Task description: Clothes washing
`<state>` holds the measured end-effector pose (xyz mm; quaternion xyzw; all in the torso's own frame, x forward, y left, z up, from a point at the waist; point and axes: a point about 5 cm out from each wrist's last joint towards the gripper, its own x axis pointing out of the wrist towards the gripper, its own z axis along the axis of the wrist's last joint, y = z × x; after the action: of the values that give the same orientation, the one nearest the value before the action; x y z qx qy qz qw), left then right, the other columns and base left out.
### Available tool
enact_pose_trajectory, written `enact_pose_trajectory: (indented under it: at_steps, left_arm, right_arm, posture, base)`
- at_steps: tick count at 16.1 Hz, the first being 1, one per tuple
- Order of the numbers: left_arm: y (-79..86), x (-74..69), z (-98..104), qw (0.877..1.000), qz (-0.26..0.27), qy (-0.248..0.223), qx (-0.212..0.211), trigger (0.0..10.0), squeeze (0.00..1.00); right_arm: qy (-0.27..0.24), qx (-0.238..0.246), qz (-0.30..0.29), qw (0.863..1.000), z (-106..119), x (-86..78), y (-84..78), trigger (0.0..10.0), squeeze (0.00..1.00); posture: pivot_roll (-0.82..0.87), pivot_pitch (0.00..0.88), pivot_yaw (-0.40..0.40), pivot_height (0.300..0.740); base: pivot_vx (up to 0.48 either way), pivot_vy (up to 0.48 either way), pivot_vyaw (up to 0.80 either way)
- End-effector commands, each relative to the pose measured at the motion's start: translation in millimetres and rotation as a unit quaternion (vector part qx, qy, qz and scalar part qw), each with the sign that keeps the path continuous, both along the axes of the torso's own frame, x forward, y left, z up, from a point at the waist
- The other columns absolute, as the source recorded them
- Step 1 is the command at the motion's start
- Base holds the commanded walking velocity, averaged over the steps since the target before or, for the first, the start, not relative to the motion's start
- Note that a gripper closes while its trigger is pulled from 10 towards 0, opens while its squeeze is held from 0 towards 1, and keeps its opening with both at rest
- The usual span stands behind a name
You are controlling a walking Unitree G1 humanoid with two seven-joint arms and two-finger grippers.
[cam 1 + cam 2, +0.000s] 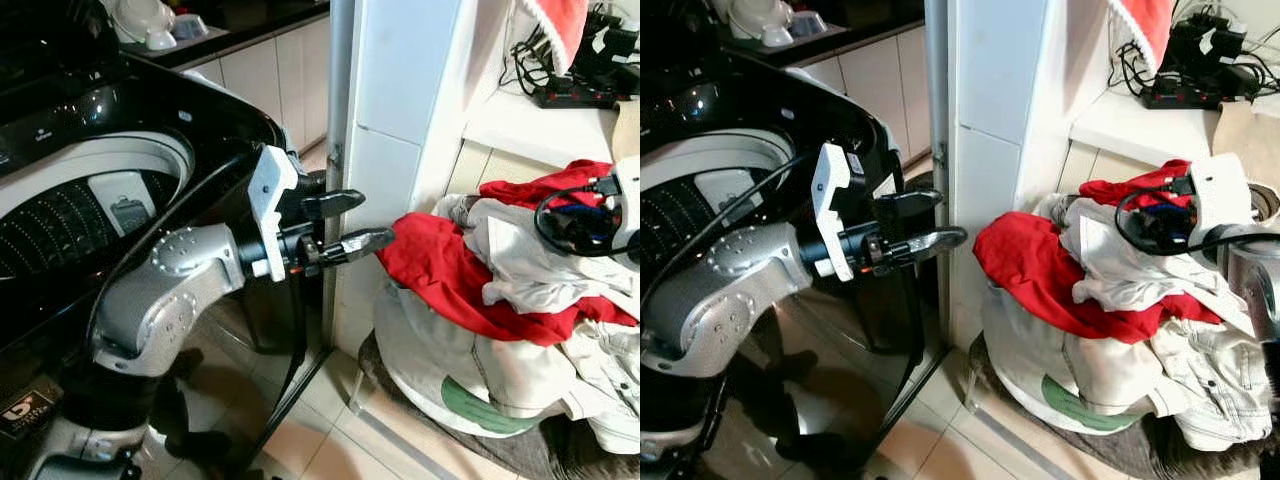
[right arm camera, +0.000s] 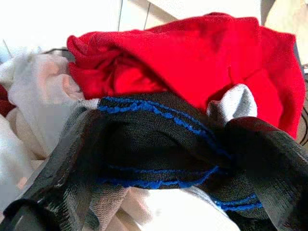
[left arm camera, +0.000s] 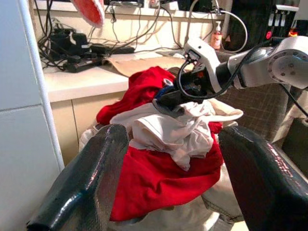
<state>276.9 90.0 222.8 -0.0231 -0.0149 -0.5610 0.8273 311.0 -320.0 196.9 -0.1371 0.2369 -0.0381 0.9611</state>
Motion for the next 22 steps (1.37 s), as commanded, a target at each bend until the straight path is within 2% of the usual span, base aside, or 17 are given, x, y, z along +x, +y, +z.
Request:
enact_pose_trajectory:
  at_steps: [1,3,5,6,11,22]
  left_arm:
    - [-2.2,-4.7,0,1.000,0.000,0.002,0.005,10.0,0.00]
    - [-3.2,-10.5,-1,1.000,-0.004,0.014,0.009,10.0,0.00]
    - [-3.6,-13.5,-2,1.000,-0.013,0.020,0.013,10.0,0.00]
    - [-4.3,-17.4,-3,0.999,-0.028,0.027,0.018,10.0,0.00]
    - [-3.5,-19.4,-4,0.999,-0.028,0.032,0.025,10.0,0.00]
    - [-2.5,-18.2,-3,0.999,-0.027,0.037,0.028,10.0,0.00]
  right_arm:
    - [-0.002,-0.003,0.004,1.000,0,3.9,-0.2,10.0,0.00]
    - [0.013,0.021,0.003,1.000,-6,4.6,-1.4,10.0,0.00]
    - [0.023,0.029,0.005,0.999,-7,4.2,-1.9,4.3,0.00]
    - [0.028,0.031,0.008,0.999,-8,3.0,-2.3,0.0,0.00]
    - [0.044,0.003,0.015,0.999,-9,-1.3,-4.9,0.0,0.00]
    - [0.063,0.000,0.036,0.997,-10,-7.4,-2.9,0.0,0.00]
  posture:
    - [-0.08,0.000,0.023,0.740]
    - [-0.08,0.000,0.021,0.740]
    - [-0.08,0.000,0.017,0.740]
    - [-0.08,0.000,0.014,0.740]
    - [-0.08,0.000,0.016,0.740]
    - [-0.08,0.000,0.020,0.740]
  base:
    - [0.000,0.000,0.00]
    - [0.000,0.000,0.00]
    - [0.000,0.000,0.00]
    - [0.000,0.000,0.00]
    - [0.000,0.000,0.00]
    - [0.000,0.000,0.00]
